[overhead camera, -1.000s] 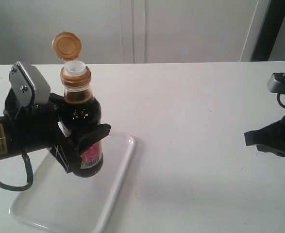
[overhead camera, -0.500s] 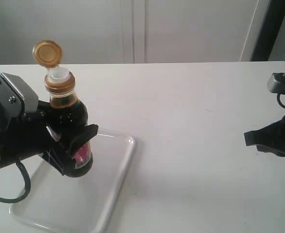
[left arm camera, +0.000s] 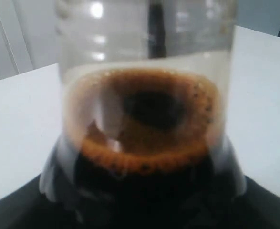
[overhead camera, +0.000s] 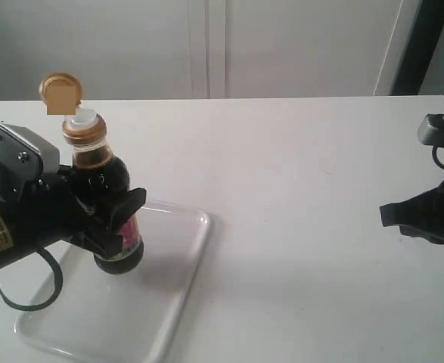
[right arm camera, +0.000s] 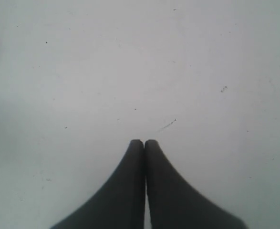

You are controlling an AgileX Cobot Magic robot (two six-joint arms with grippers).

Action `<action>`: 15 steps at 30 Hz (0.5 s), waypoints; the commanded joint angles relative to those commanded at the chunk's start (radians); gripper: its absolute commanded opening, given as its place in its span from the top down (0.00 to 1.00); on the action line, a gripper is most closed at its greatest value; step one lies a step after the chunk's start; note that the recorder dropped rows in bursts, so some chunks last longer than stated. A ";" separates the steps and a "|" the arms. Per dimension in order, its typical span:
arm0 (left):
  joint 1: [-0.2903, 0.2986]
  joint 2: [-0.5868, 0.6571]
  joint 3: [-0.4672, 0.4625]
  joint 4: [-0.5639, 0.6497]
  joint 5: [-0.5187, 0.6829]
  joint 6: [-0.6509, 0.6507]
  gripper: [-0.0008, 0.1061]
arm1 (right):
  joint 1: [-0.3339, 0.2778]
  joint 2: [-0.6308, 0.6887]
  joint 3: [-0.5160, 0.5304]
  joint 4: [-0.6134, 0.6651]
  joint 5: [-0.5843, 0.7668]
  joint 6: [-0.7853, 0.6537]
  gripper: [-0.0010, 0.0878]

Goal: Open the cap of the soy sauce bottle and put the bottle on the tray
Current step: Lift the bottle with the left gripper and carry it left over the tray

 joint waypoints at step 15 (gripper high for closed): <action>0.000 0.098 0.000 -0.009 0.019 0.012 0.99 | 0.000 0.000 0.000 0.006 0.000 0.000 0.99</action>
